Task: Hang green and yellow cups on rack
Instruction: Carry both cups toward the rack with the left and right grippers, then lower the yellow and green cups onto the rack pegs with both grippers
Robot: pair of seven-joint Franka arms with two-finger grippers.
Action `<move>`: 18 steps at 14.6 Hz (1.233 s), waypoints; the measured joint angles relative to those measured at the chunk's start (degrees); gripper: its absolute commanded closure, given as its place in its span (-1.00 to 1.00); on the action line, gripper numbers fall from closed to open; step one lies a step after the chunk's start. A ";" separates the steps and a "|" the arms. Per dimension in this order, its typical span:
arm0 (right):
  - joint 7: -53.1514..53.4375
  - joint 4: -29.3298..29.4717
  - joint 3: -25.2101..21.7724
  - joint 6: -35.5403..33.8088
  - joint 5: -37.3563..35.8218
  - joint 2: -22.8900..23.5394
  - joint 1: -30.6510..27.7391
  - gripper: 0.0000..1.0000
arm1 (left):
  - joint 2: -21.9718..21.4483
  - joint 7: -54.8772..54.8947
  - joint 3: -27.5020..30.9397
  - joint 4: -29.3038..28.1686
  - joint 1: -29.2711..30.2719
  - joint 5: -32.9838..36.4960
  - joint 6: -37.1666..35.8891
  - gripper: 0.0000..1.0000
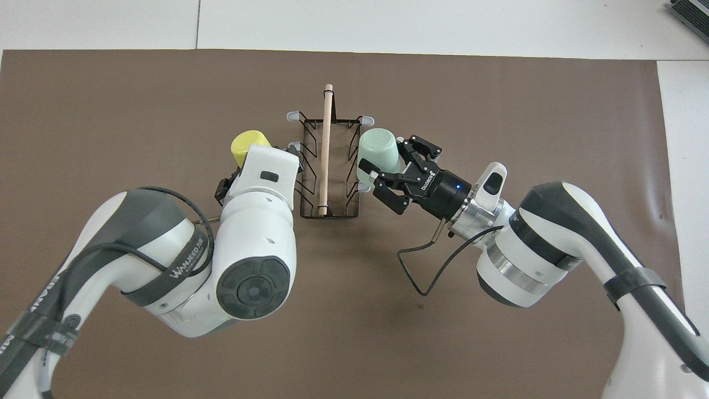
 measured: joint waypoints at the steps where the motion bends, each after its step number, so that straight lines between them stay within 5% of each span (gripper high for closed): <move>1: -1.31 -0.17 0.01 -1.56 0.28 0.65 0.02 1.00 | 0.04 -4.33 -0.01 -0.68 -0.75 3.01 0.06 1.00; 7: -5.21 -0.19 -0.01 -6.63 0.62 5.60 0.09 1.00 | 1.90 -19.82 -0.09 -2.29 -2.76 15.92 0.20 1.00; 12: -8.13 -0.32 0.04 -6.47 0.63 6.12 1.09 1.00 | 4.84 -28.05 -0.10 -2.40 -4.96 19.06 0.20 1.00; 13: -9.15 -0.35 0.04 -6.47 0.63 6.73 1.29 1.00 | 5.18 -28.84 -0.08 -2.40 -5.17 19.17 0.20 0.47; 15: -10.23 -0.35 0.03 -6.47 0.66 7.89 1.34 1.00 | 5.37 -29.39 -0.03 -2.39 -5.28 19.20 0.20 -0.93; 17: -10.50 -0.35 0.02 -6.46 0.66 8.57 1.34 1.00 | 5.37 -29.39 0.23 -2.30 -5.27 19.24 0.20 -1.00; 18: -10.64 -0.34 0.02 -6.26 0.66 8.91 1.34 0.41 | 5.34 -29.36 0.38 -2.15 -5.26 19.28 0.20 -1.00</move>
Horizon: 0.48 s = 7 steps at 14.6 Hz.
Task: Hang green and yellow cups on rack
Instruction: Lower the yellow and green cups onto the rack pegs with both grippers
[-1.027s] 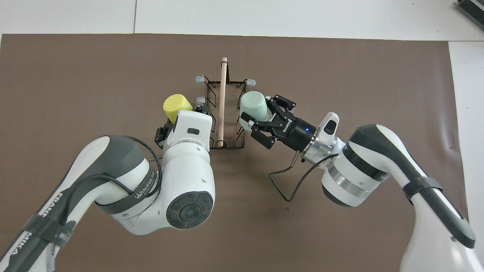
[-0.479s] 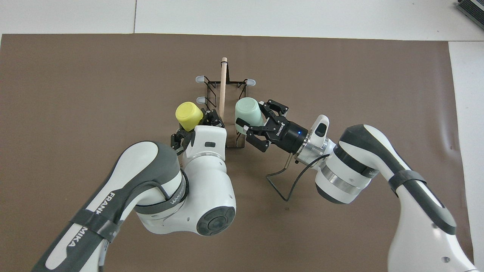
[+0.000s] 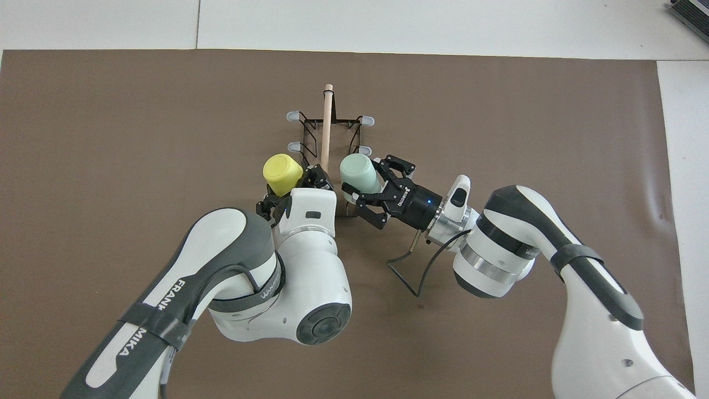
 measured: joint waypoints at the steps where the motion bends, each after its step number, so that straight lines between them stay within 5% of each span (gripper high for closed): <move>1: -0.10 0.00 0.00 0.33 0.00 0.27 0.00 -0.61 | -0.12 0.11 0.12 0.21 0.02 0.04 0.00 -1.00; 2: -0.20 0.00 0.00 0.58 0.00 0.47 0.00 -1.00 | -0.36 0.51 0.22 0.44 0.05 0.08 0.00 -1.00; 7: -0.31 0.00 0.06 0.72 0.00 0.62 0.01 -1.00 | -2.35 6.14 0.54 0.68 2.24 0.13 0.00 -1.00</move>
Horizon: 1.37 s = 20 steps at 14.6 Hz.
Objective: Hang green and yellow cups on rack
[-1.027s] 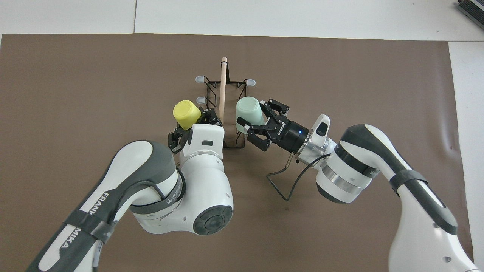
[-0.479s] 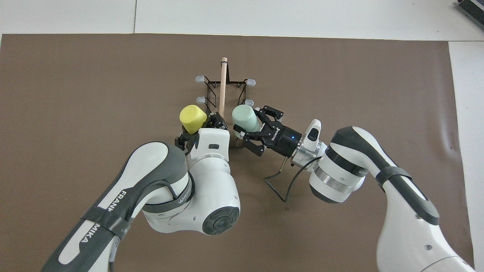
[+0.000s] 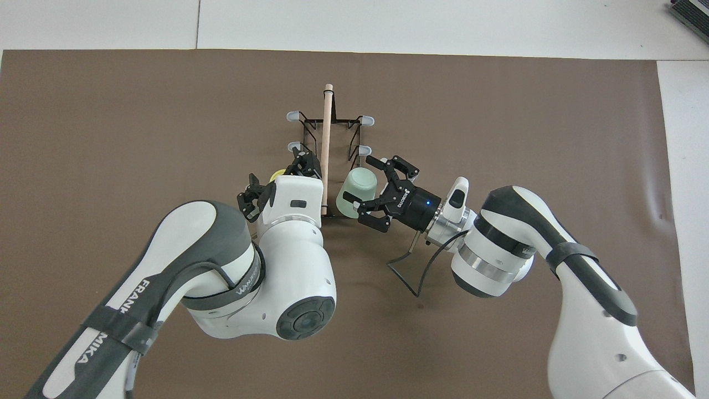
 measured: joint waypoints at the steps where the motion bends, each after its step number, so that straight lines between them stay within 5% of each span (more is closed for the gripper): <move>1: 0.00 0.03 0.00 0.00 0.00 0.00 0.00 -1.00 | -0.12 2.02 0.05 0.00 0.79 0.00 0.05 -1.00; 8: 1.84 1.08 -0.14 6.01 0.00 -5.18 -0.05 -1.00 | -0.12 17.12 0.12 -0.03 8.74 -1.19 6.15 -1.00; 13: 6.56 1.36 0.34 16.69 -2.63 -12.62 0.07 -1.00 | -0.16 39.81 0.22 3.50 13.11 -18.55 6.98 -1.00; 20: 8.25 1.39 -0.46 25.86 -29.27 -15.36 -2.69 -1.00 | -3.63 73.45 0.43 5.17 20.55 -40.43 1.54 -1.00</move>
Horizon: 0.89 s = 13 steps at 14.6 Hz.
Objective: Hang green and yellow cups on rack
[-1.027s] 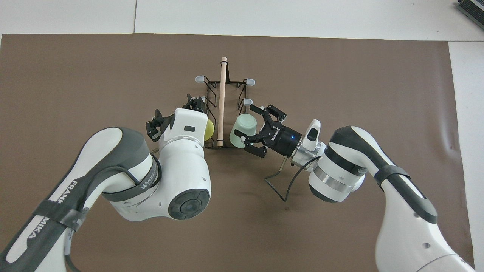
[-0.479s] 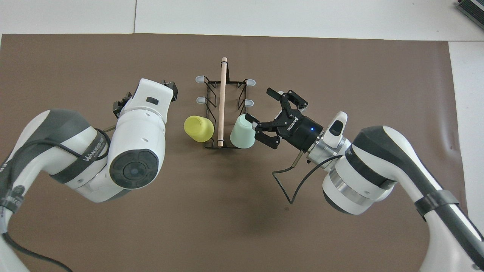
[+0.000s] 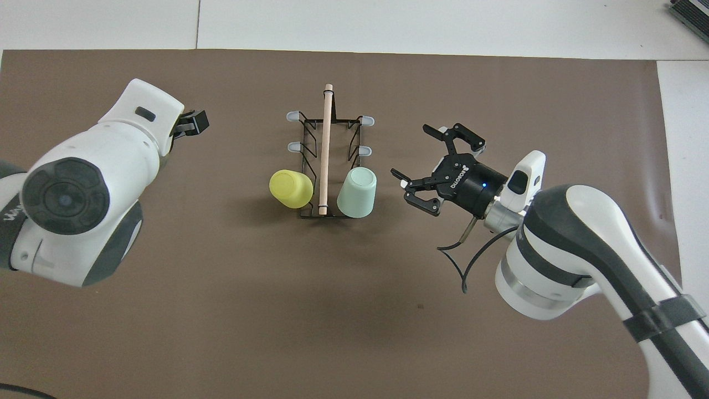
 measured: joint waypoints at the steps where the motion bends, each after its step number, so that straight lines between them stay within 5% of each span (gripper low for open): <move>1: 0.27 0.00 -0.08 -0.01 -5.38 -0.02 -1.33 -1.00 | -0.83 4.71 0.05 0.02 1.19 -3.09 -1.54 -1.00; 8: 1.74 0.02 -0.26 -4.28 -37.24 0.08 -10.02 -1.00 | -3.13 37.35 0.33 8.27 11.63 -24.58 -23.02 -1.00; 13: 12.65 0.02 -0.30 -5.96 -61.27 0.28 -14.38 -1.00 | -2.69 45.60 0.57 14.83 16.59 -26.99 -34.95 -1.00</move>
